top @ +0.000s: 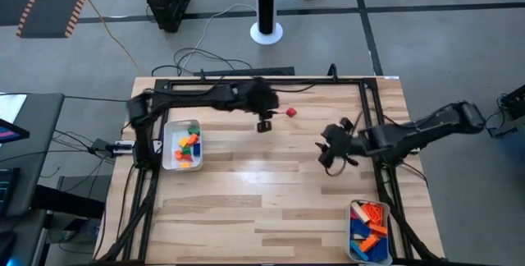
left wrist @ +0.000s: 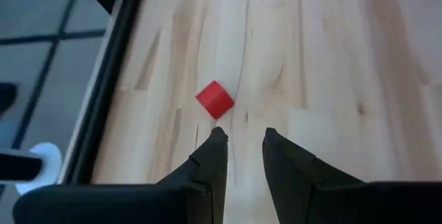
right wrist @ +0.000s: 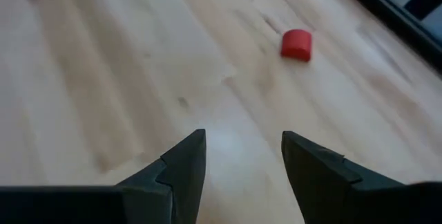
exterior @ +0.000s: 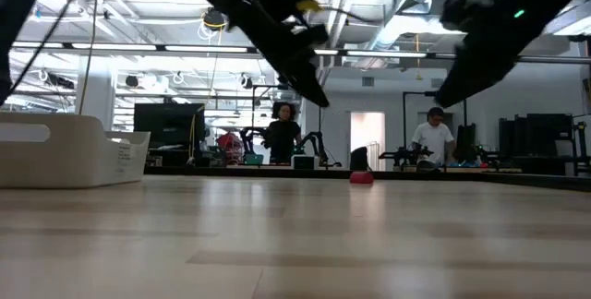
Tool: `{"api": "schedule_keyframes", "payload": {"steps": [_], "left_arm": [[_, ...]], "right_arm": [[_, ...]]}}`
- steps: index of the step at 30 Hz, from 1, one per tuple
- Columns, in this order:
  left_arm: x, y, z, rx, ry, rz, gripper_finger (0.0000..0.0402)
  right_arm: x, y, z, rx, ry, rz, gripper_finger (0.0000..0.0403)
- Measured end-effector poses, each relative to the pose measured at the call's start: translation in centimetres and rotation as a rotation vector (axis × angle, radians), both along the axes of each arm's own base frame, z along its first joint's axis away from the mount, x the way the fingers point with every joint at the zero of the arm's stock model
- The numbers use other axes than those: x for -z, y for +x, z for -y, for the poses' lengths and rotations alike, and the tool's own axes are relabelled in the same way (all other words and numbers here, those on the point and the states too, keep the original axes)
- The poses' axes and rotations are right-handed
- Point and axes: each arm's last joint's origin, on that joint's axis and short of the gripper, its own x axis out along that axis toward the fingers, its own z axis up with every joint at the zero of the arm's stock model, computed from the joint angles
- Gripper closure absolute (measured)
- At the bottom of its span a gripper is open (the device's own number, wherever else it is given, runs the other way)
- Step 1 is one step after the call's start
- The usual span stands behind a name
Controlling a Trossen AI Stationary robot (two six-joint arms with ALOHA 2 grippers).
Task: Sort blocks by size
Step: Put the red small block into the white bin
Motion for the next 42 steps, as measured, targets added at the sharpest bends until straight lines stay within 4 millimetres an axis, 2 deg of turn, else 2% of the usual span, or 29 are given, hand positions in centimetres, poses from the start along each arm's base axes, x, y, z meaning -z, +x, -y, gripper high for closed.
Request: {"api": "schedule_keyframes", "payload": {"steps": [5,11,18,22,26,29,34,42], "left_arm": [[0.0,-3.4,2.0,-0.028,-0.034,0.019,0.0318],[0.9,-5.9,3.7,-0.091,-0.13,0.014,0.0301],[3.2,-7.5,5.0,-0.11,-0.18,-0.042,0.0243],[4.5,-8.0,5.7,-0.119,-0.204,-0.084,0.0216],[5.7,-8.3,6.6,-0.103,-0.215,-0.09,0.0206],[6.4,-8.5,7.4,-0.09,-0.221,-0.093,0.0206],[7.0,-9.0,8.1,-0.079,-0.206,-0.093,0.0205],[6.0,-10.7,8.7,-0.078,-0.187,0.0,0.0205]], "right_arm": [[0.9,1.7,4.0,-0.038,-0.035,-0.056,0.0187],[2.4,4.3,7.0,-0.134,-0.101,-0.062,0.0187],[5.1,6.1,10.8,-0.246,-0.056,-0.159,0.0187],[5.4,7.7,12.8,-0.258,-0.082,-0.205,0.0187],[5.7,9.1,15.0,-0.262,-0.087,-0.259,0.0187],[6.1,9.7,16.0,-0.295,-0.054,-0.335,0.0187],[5.6,11.1,17.2,-0.337,-0.065,-0.378,0.0187],[5.3,13.0,18.8,-0.429,-0.068,-0.49,0.0187]]}}
